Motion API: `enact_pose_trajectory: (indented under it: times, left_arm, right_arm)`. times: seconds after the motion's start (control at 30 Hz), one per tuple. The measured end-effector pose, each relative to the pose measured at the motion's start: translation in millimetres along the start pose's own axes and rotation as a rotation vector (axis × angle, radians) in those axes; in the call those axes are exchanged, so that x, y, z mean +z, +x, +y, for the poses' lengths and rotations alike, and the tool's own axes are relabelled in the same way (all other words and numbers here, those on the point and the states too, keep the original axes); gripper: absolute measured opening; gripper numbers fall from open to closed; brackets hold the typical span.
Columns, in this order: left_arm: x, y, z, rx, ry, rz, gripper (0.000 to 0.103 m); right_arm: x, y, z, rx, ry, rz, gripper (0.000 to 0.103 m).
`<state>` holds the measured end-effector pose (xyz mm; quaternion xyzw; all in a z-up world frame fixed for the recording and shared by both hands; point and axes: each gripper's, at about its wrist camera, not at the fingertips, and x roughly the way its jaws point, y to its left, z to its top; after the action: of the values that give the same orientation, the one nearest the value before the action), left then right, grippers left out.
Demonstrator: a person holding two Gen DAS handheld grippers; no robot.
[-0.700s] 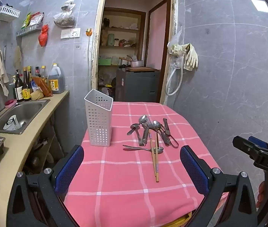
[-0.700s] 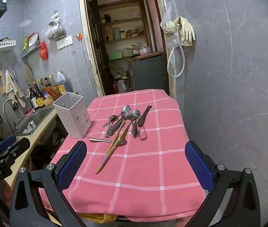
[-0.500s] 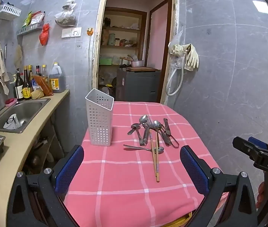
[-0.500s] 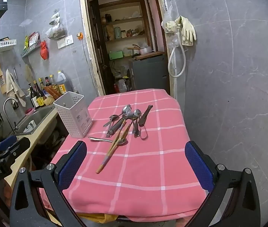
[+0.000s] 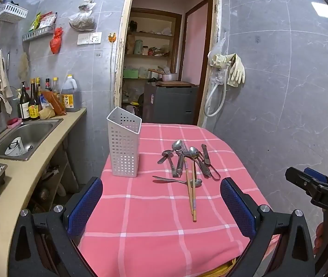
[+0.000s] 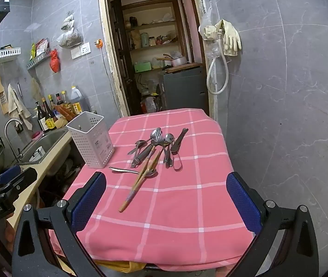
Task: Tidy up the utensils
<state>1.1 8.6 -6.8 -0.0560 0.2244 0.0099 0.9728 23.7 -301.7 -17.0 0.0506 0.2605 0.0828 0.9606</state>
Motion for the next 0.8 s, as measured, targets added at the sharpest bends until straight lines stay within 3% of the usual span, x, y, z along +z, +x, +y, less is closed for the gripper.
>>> enact_pose_trajectory:
  times: [0.8]
  left_arm:
    - [0.2, 0.5, -0.5, 0.002, -0.003, 0.0, 0.102]
  right_arm:
    - [-0.7, 1.6, 1.5, 0.002, 0.001, 0.0, 0.102]
